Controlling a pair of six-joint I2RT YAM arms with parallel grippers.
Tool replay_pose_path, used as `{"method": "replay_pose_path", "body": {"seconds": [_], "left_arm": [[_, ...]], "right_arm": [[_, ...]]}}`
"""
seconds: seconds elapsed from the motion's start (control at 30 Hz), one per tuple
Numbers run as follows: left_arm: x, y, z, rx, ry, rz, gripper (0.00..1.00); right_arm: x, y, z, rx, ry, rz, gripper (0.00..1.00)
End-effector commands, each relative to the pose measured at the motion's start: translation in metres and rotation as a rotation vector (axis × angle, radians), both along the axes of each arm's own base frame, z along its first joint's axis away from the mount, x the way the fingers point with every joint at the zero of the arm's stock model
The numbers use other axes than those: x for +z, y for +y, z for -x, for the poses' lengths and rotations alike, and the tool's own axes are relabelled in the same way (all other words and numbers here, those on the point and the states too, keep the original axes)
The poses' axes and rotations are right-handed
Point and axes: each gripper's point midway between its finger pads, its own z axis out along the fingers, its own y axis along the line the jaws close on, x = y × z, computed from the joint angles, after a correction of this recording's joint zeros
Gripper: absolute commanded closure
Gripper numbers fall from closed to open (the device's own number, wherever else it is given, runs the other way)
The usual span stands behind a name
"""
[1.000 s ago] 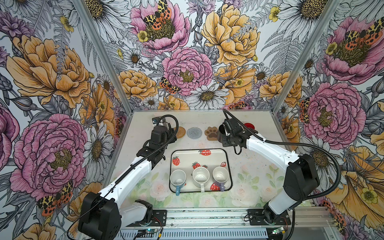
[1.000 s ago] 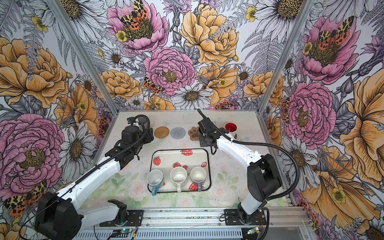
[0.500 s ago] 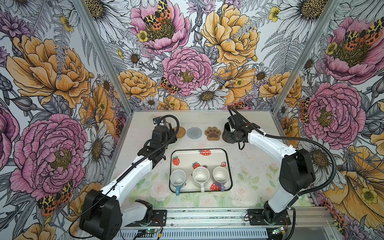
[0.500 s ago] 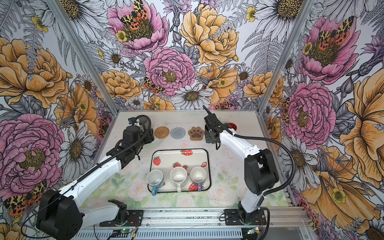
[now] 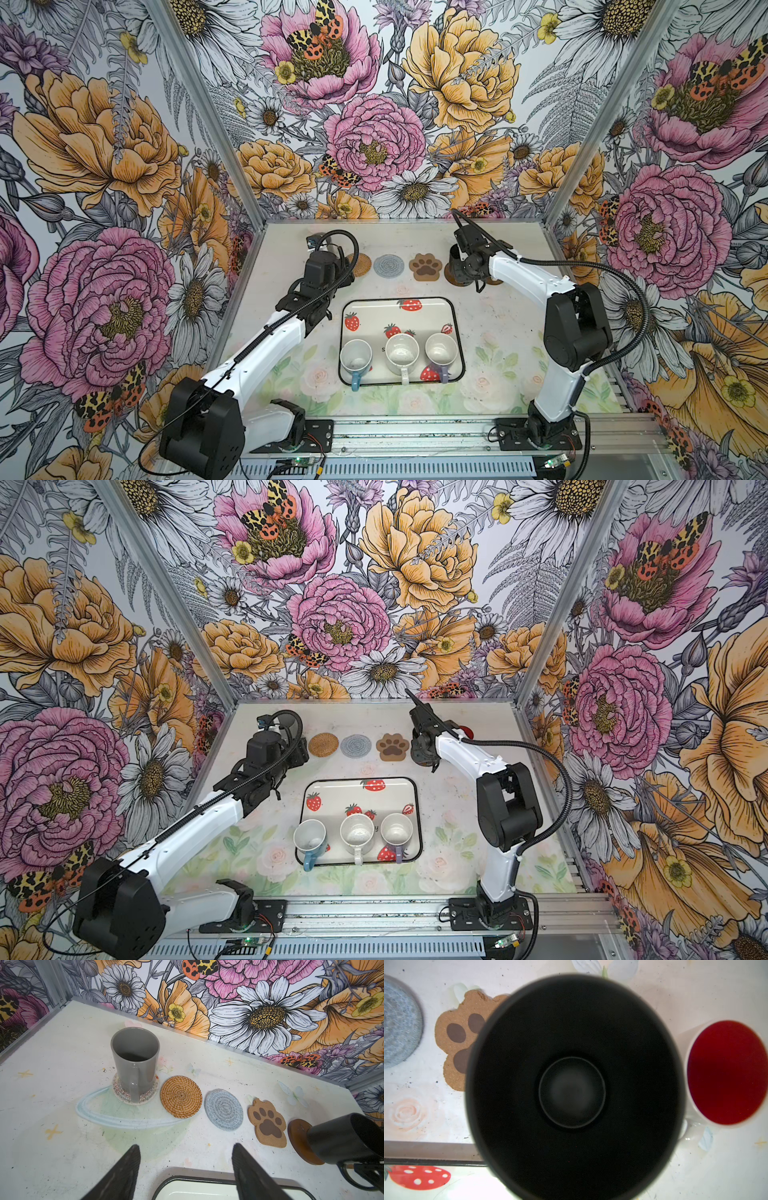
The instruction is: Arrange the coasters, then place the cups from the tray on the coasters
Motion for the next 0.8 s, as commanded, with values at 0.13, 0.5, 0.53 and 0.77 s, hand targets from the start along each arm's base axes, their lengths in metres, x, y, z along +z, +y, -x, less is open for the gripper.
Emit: {"method": "replay_pose_path", "body": {"seconds": [0.13,0.5,0.53,0.77], "left_arm": [[0.019,-0.001,-0.005,-0.006,-0.045,0.015,0.29],[0.018,0.0,-0.004,-0.003,-0.044,0.011,0.29],[0.019,0.0,-0.004,-0.002,-0.045,0.012,0.29],[0.017,-0.001,-0.004,-0.003,-0.042,0.013,0.29]], "right_arm": [[0.022,-0.005,-0.032,-0.027,-0.111,0.001,1.0],[0.014,-0.005,-0.042,-0.028,-0.105,-0.022,1.0],[0.012,-0.005,-0.042,-0.03,-0.103,-0.021,1.0],[0.006,-0.005,-0.043,-0.03,-0.09,-0.026,1.0]]}}
